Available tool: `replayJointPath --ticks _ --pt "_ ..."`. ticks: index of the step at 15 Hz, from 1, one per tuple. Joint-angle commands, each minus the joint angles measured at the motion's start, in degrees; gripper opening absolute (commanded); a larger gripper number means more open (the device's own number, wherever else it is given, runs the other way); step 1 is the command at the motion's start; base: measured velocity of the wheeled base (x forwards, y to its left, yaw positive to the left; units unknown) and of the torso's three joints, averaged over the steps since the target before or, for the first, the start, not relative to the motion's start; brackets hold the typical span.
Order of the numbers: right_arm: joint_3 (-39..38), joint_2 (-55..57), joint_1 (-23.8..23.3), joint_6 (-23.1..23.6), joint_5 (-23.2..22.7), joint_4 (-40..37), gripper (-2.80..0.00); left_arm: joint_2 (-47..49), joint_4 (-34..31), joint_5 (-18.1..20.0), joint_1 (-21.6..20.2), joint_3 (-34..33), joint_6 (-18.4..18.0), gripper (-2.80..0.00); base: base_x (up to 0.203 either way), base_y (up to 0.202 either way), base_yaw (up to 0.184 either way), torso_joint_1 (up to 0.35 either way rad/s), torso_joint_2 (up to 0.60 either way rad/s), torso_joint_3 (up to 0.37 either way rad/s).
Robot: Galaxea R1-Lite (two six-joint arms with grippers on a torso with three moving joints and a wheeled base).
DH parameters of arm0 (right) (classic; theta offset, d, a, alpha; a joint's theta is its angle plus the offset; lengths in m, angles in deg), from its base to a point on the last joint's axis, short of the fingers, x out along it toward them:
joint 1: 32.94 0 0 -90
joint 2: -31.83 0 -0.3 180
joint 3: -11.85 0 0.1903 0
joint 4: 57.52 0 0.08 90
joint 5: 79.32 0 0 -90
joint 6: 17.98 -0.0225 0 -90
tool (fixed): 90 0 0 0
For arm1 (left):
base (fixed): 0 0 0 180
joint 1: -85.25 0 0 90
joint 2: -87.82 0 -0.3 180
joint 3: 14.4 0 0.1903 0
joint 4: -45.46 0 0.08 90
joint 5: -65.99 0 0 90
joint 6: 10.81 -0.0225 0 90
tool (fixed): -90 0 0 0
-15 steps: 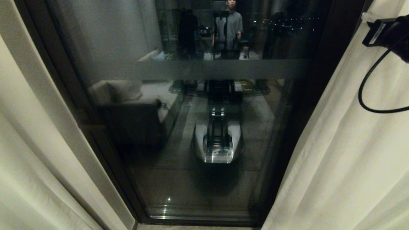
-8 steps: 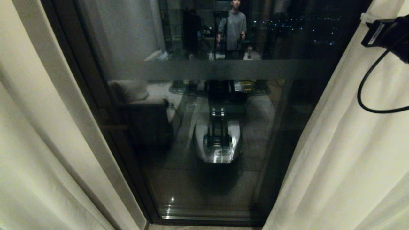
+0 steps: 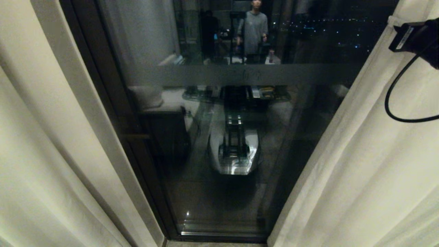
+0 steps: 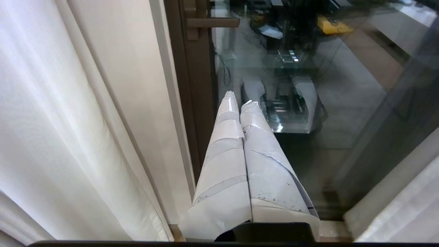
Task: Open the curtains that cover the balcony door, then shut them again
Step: Close the inner curtains on both sides
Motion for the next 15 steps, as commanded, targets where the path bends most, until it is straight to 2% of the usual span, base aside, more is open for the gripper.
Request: replayJointPath --ticks 1,7,15 --pt "0.0 0.0 0.1 0.1 -0.1 0.3 -2.8 0.0 0.0 0.0 0.0 0.0 0.0 -2.8 0.0 0.0 0.0 0.0 0.0 0.0" --pt "0.0 0.3 4.9 1.7 0.0 0.3 -2.8 0.0 0.0 0.0 0.0 0.0 0.0 -2.8 0.0 0.0 0.0 0.0 0.0 0.0" --pt "-0.4 2.6 11.6 1.7 0.4 4.4 -2.8 0.0 0.0 0.0 0.0 0.0 0.0 -2.8 0.0 0.0 0.0 0.0 0.0 0.0"
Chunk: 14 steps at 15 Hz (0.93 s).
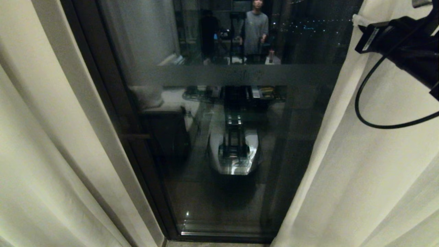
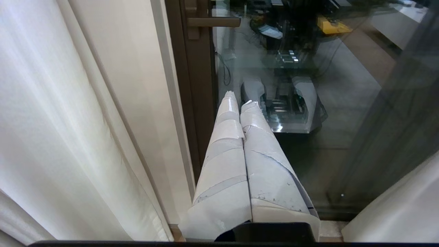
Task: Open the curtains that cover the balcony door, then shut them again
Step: Close the inner curtains on both sides
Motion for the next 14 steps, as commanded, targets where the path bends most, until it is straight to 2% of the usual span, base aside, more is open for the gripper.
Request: replayJointPath --ticks 1,9,14 --pt "-0.3 0.8 1.8 0.1 0.0 1.1 -2.8 0.0 0.0 0.0 0.0 0.0 0.0 -2.8 0.0 0.0 0.0 0.0 0.0 0.0" --pt "-0.7 1.0 1.9 0.1 0.0 1.2 -2.8 0.0 0.0 0.0 0.0 0.0 0.0 -2.8 0.0 0.0 0.0 0.0 0.0 0.0" --pt "-4.0 0.2 1.9 0.0 -0.1 3.8 -2.8 0.0 0.0 -0.1 0.0 0.0 0.0 -2.8 0.0 0.0 0.0 0.0 0.0 0.0"
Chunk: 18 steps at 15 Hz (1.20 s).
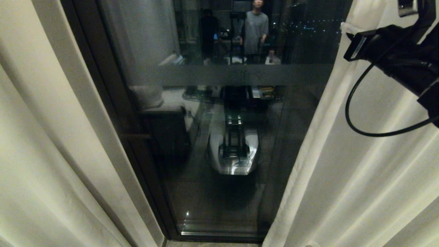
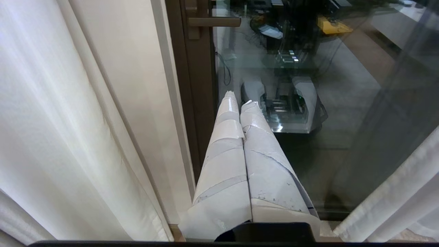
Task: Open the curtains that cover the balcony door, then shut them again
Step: Close the inner curtains on both sides
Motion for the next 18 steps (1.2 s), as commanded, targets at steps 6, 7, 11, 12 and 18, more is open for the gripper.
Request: replayJointPath --ticks 6,7,11,12,18 --pt "-2.9 -2.1 0.0 0.0 -0.1 1.1 0.0 0.0 0.0 0.0 0.0 0.0 0.0 -2.8 0.0 0.0 0.0 0.0 0.0 0.0" --pt "-2.9 -2.2 0.0 0.0 -0.1 1.3 0.0 0.0 0.0 0.0 0.0 0.0 0.0 -2.8 0.0 0.0 0.0 0.0 0.0 0.0" --pt "-4.0 -4.0 0.0 0.1 -0.1 1.2 0.0 0.0 0.0 0.0 0.0 0.0 0.0 -2.8 0.0 0.0 0.0 0.0 0.0 0.0" --pt "-5.1 -5.0 0.0 0.6 -0.1 1.1 0.0 0.0 0.0 0.0 0.0 0.0 0.0 -2.8 0.0 0.0 0.0 0.0 0.0 0.0" --pt "-16.7 -15.7 -0.2 3.3 0.0 1.1 0.0 0.0 0.0 0.0 0.0 0.0 0.0 -2.8 0.0 0.0 0.0 0.0 0.0 0.0"
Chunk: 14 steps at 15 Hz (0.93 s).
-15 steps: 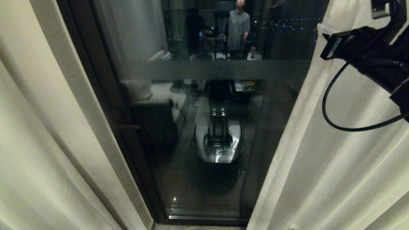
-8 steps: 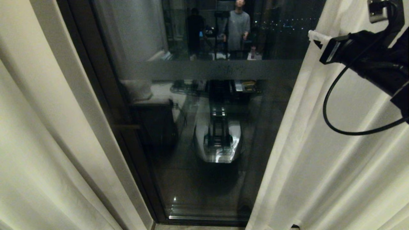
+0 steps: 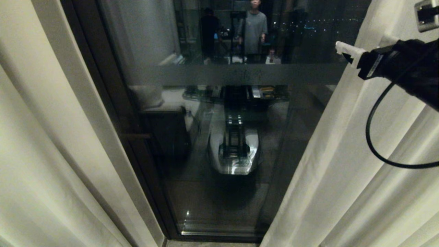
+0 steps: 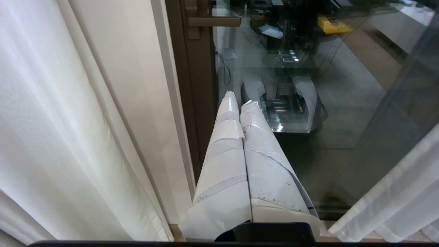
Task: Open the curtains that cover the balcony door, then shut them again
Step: Close the inner curtains on both sides
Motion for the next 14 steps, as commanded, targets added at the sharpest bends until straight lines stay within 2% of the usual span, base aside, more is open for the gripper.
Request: replayJointPath --ticks 1,4,5,6,9,14 --pt "-5.9 -7.9 -0.3 0.1 0.0 0.1 0.0 0.0 0.0 0.0 0.0 0.0 0.0 -2.8 0.0 0.0 0.0 0.0 0.0 0.0" --pt "-14.4 -15.8 -1.1 0.8 0.0 -0.2 0.0 0.0 0.0 -0.1 0.0 0.0 0.0 -2.8 0.0 0.0 0.0 0.0 0.0 0.0" --pt "-16.9 -18.4 -1.7 1.0 -0.1 -0.3 -0.7 0.0 0.0 0.0 0.0 0.0 0.0 -2.8 0.0 0.0 0.0 0.0 0.0 0.0" --pt "-19.7 -21.1 -2.5 1.3 -0.1 -0.5 -2.8 0.0 0.0 -0.1 0.0 0.0 0.0 -2.8 0.0 0.0 0.0 0.0 0.0 0.0" --pt "-26.6 -29.9 -5.0 2.1 -0.2 -3.2 -2.8 0.0 0.0 0.0 0.0 0.0 0.0 -2.8 0.0 0.0 0.0 0.0 0.0 0.0" --pt "-36.9 -47.3 -8.9 2.4 -0.1 -13.9 -2.8 0.0 0.0 -0.1 0.0 0.0 0.0 -2.8 0.0 0.0 0.0 0.0 0.0 0.0"
